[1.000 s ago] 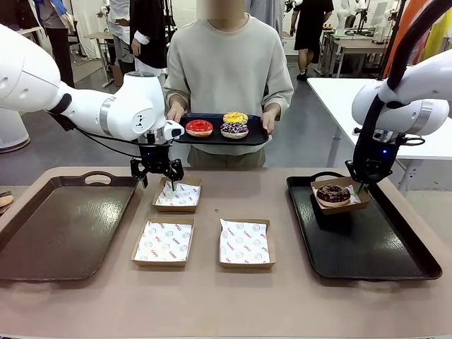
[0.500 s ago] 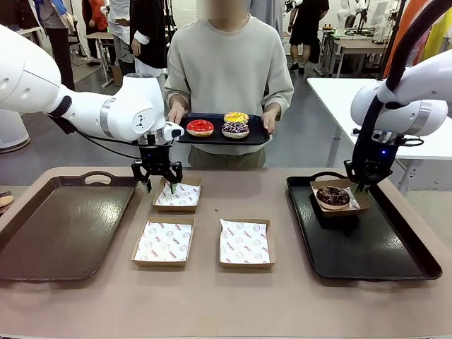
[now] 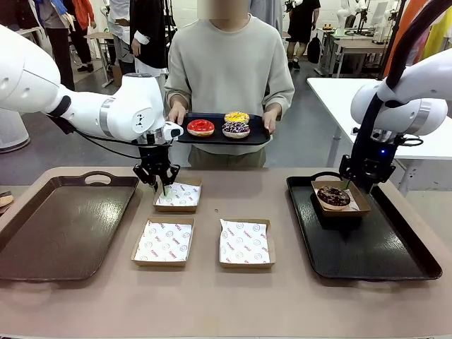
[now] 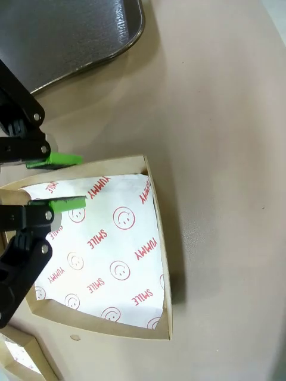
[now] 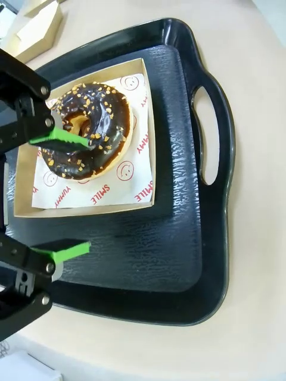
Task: Individually package the donuts and arrange them on the tray.
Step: Place the picked Paper togo box on the Handle tray while simultaneously picking up another Paper togo box from the table with the other hand.
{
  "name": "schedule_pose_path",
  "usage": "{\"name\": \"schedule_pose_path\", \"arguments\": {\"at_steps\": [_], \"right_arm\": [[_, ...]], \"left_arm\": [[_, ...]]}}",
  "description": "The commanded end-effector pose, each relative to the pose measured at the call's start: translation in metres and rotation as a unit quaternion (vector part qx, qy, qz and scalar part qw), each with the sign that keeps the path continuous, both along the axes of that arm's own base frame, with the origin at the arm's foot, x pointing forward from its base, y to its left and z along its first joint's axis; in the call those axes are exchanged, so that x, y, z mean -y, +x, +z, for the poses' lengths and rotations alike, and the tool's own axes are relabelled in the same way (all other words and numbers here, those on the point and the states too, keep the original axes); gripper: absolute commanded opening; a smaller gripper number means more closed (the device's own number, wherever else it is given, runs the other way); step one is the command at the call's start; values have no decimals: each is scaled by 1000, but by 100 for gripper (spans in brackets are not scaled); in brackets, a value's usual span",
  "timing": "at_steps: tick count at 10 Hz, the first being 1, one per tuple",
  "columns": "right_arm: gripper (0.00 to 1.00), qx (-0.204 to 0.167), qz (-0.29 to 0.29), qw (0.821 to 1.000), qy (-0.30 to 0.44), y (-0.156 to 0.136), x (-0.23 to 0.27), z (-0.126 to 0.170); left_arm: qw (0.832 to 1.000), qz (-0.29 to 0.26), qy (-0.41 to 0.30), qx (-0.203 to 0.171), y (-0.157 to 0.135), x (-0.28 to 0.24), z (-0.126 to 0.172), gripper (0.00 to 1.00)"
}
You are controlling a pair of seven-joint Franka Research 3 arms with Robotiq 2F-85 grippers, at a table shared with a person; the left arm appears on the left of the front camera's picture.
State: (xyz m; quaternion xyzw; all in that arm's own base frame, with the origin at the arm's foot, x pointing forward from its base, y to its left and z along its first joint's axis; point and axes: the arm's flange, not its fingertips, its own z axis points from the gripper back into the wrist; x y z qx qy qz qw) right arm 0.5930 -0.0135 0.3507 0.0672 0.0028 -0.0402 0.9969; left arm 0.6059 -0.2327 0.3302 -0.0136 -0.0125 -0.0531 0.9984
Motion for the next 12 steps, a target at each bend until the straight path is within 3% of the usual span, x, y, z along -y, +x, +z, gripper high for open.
{"name": "schedule_pose_path", "arguments": {"at_steps": [1,6,8,9,12], "right_arm": [[100,4,4,1000,20,3,2,1],[100,21,2,999,33,-8,6,16],[100,7,28,988,155,-37,7,47],[100,18,41,977,210,-58,16,68],[100,67,5,946,317,-122,71,108]], "left_arm": [[1000,11,-4,-8,2,-2,5,0],[1000,12,-3,-6,3,-4,10,0],[1000,-2,-15,-15,-5,-2,31,0],[999,-14,-23,-21,-10,1,49,0],[999,-20,-31,-14,-18,17,111,0]]}}
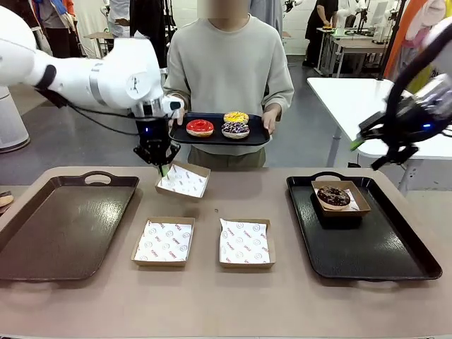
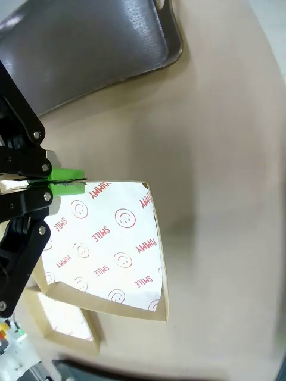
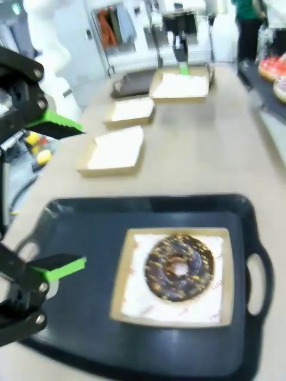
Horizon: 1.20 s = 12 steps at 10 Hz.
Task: Individually package the donuts and arrange them on the tray.
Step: Place the picked Paper togo box on the Handle tray while simultaneously picking up another Paper togo box from the table with the other hand.
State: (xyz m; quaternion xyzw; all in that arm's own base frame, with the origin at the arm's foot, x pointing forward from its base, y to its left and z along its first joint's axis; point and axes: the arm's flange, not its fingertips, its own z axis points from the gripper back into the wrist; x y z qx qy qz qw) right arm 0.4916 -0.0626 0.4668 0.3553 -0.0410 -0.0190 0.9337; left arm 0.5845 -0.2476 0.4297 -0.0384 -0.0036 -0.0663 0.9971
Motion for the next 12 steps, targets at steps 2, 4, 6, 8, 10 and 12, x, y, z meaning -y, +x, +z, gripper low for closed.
{"name": "schedule_pose_path", "arguments": {"at_steps": [2,4,6,8,10,12], "right_arm": [[100,34,-48,996,72,-62,58,1],[100,57,-77,989,109,-100,89,0],[100,76,-87,983,145,-122,115,-10],[100,95,-90,976,173,-144,133,-18],[100,110,-89,970,196,-163,144,-23],[100,123,-105,964,210,-170,152,-30]], "left_arm": [[1000,0,8,-2,7,18,38,0],[1000,17,17,-2,18,33,60,0],[999,37,14,-3,30,43,71,0],[999,50,12,-6,37,45,73,0],[999,32,-1,-3,27,39,69,0],[999,32,-1,-3,27,39,69,0]]}}
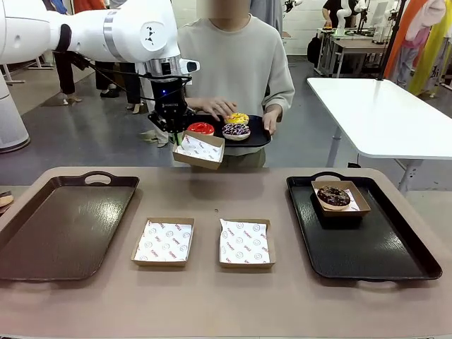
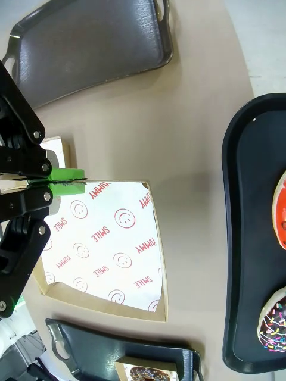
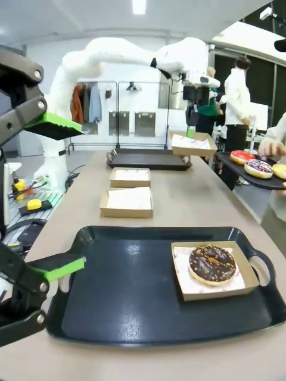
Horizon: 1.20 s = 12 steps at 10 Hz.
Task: Individually package the donuts and arrange them on the tray.
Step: Place the picked Paper togo box on the Handle tray while simultaneously picking up another Paper togo box from the table with the other hand.
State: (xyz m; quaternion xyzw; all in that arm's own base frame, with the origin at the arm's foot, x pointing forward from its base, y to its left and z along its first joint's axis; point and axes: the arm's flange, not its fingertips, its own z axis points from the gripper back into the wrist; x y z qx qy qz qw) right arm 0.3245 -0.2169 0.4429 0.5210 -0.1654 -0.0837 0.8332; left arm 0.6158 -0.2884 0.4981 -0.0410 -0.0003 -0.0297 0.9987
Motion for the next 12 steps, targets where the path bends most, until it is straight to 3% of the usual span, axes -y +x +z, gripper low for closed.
{"name": "schedule_pose_path", "arguments": {"at_steps": [1,3,4,12], "right_arm": [[100,25,-9,999,19,-2,-1,-8],[100,39,-9,998,38,4,6,-12],[100,8,-9,1000,10,-2,4,-3],[100,8,-9,1000,10,-2,4,-3]], "left_arm": [[1000,-5,2,2,-5,-2,1,0],[1000,-5,2,2,-5,-2,1,0],[1000,-5,2,2,-5,-2,1,0],[1000,-5,2,2,-5,-2,1,0]]}}
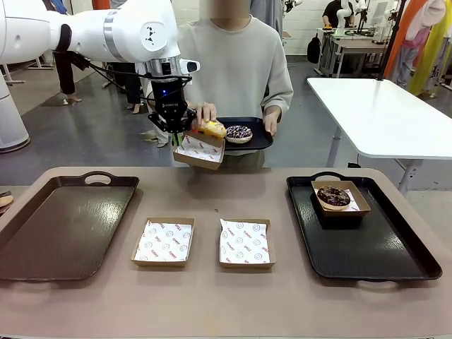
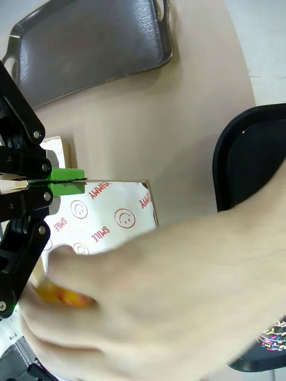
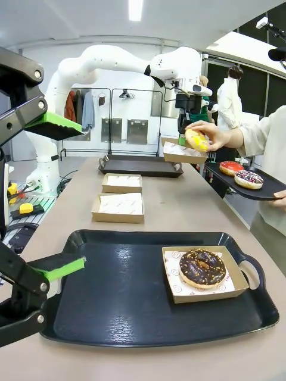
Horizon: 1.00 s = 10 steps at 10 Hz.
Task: Individually package the donuts and arrange them on the tray.
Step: Place the picked Paper togo box on the Handle tray while simultaneously picking up another Paper togo box from the table with the other hand.
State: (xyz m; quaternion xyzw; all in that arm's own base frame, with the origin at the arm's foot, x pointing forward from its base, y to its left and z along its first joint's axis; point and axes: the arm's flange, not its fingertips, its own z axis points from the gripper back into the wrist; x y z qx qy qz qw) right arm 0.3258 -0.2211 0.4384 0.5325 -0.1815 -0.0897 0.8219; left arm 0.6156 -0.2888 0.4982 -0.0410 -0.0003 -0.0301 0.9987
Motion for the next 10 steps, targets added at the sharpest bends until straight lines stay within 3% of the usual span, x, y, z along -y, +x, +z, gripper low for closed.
{"name": "schedule_pose_path", "arguments": {"at_steps": [1,10], "right_arm": [[100,-6,3,1000,-5,-3,0,2],[100,-6,3,1000,-5,-3,0,2]], "left_arm": [[1000,-4,2,2,-4,-3,1,0],[1000,-4,2,2,-4,-3,1,0]]}}
